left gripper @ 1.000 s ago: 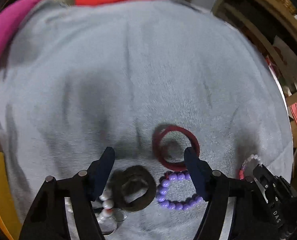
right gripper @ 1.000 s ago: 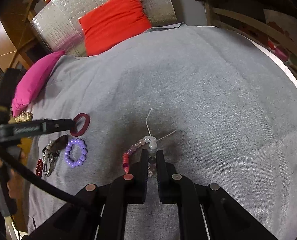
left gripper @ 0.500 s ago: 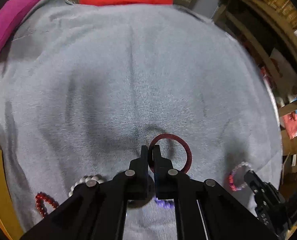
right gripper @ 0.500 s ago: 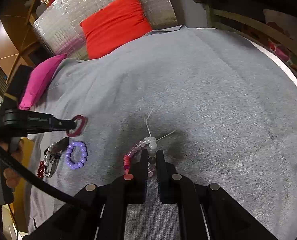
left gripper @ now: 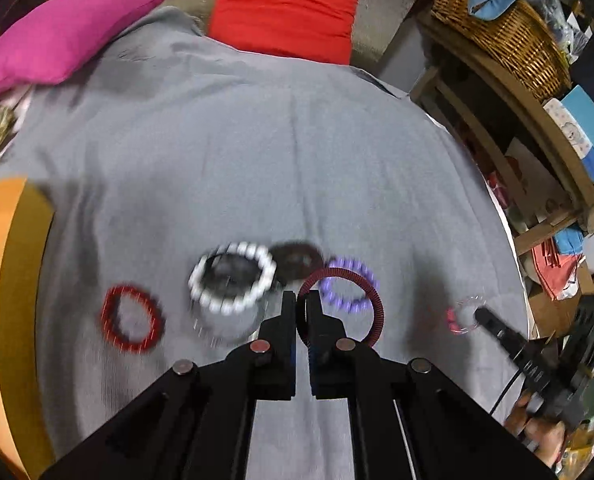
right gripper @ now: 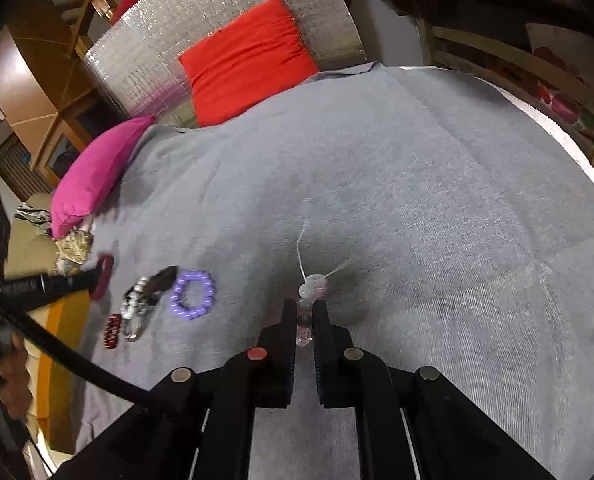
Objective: Organize jewelry
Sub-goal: 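Carry the dark red ring with the left tool and pink bracelet with the right tool into the orange box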
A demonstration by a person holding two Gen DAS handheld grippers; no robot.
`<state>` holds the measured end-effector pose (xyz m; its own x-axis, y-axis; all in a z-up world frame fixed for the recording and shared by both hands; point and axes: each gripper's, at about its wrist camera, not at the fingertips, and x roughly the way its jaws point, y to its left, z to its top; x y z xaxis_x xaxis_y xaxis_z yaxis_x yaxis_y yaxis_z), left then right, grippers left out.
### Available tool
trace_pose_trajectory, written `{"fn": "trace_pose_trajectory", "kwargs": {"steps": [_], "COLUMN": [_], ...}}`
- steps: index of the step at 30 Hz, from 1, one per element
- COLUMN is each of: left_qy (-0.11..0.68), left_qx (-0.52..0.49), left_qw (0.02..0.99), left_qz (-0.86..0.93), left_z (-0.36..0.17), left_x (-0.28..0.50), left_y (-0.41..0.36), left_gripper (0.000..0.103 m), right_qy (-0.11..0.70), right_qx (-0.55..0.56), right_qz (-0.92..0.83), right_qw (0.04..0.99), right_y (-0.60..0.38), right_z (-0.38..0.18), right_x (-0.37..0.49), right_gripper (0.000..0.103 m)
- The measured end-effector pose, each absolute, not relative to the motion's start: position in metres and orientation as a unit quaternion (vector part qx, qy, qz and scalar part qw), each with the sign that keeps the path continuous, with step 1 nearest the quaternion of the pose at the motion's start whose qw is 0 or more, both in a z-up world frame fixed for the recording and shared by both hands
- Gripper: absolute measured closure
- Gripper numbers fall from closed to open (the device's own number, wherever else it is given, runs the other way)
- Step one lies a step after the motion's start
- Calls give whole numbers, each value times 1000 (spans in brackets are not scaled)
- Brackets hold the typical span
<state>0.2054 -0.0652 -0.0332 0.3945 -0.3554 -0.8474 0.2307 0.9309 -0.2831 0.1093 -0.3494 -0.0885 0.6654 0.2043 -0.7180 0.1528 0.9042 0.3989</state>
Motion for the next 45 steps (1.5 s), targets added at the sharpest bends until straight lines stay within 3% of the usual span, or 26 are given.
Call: {"fn": "trace_pose_trajectory", "kwargs": {"steps": [12, 45], "left_qy": [503, 460], "left_qx": [-80, -118], "left_qw": [847, 878], "left_qz": [-150, -62], "left_z": [-43, -29], "left_x": [138, 58], "left_y": [-28, 76], "left_gripper": [98, 98], "right_qy": [393, 421], "right_qx": [198, 116], "right_qz": [49, 141], "right_qw": [897, 888], "right_y": [-312, -177], "right_z": [-45, -38], "right_x": [70, 45], "right_gripper": [95, 95]}}
